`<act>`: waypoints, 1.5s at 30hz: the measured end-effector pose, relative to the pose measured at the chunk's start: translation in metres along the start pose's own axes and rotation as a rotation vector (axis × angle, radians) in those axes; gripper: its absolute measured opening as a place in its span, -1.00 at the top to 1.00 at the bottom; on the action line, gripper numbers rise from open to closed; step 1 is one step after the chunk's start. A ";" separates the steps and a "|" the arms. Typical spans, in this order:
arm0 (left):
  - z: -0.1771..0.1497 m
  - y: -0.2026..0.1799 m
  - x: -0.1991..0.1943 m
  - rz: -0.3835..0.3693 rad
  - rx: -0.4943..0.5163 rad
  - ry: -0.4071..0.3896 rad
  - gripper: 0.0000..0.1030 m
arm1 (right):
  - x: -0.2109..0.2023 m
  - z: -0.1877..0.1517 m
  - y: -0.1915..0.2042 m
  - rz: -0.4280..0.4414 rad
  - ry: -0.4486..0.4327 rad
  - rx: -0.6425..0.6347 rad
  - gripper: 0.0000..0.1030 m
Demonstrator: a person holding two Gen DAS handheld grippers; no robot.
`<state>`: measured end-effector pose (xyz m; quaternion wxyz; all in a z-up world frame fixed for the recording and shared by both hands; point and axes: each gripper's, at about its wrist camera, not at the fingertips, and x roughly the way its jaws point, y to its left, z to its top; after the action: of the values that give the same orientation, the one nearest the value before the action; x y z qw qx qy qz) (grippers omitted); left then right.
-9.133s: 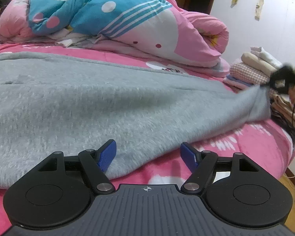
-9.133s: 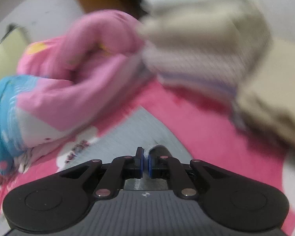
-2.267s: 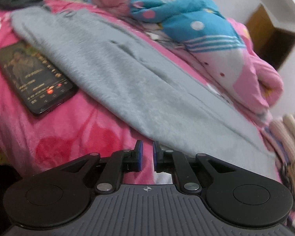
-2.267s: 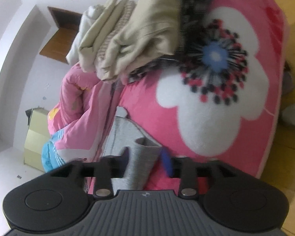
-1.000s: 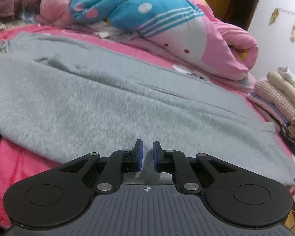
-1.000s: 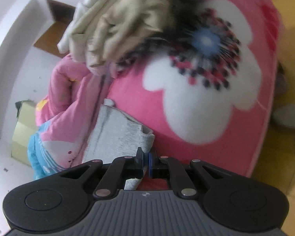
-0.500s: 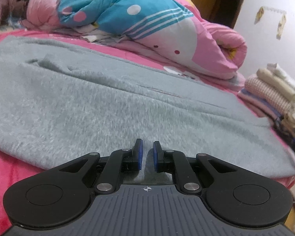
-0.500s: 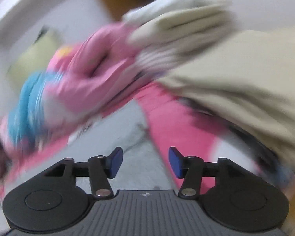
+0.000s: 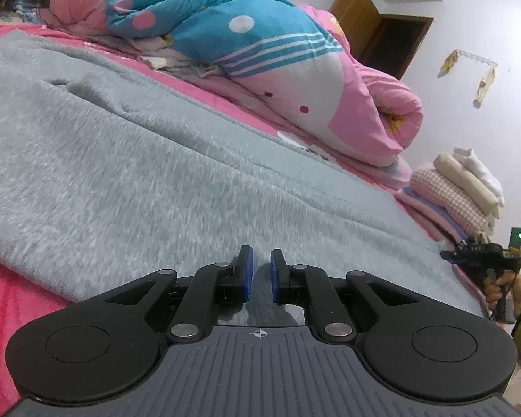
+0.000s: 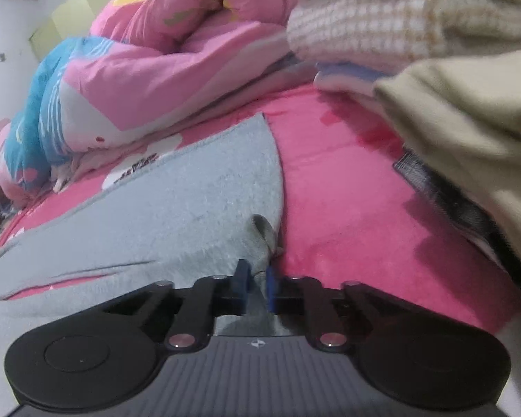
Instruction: Fold clothes
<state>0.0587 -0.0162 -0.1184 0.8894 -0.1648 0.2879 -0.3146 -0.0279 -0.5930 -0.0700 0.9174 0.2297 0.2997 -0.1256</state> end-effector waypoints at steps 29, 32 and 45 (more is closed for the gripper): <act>-0.001 0.014 -0.023 0.039 -0.075 -0.010 0.82 | 0.016 -0.058 0.287 0.325 0.033 -0.539 0.24; -0.002 0.021 -0.025 0.038 -0.129 -0.005 0.81 | 0.042 -0.075 0.359 0.467 0.105 -0.646 0.25; -0.001 0.028 -0.029 0.028 -0.160 0.026 0.81 | 0.197 -0.084 0.465 0.499 0.356 -0.429 0.97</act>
<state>0.0525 0.0236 -0.1211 0.8739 -0.2270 0.3259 -0.2804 0.2575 -0.1684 -0.0889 0.8807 0.1163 0.4088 0.2092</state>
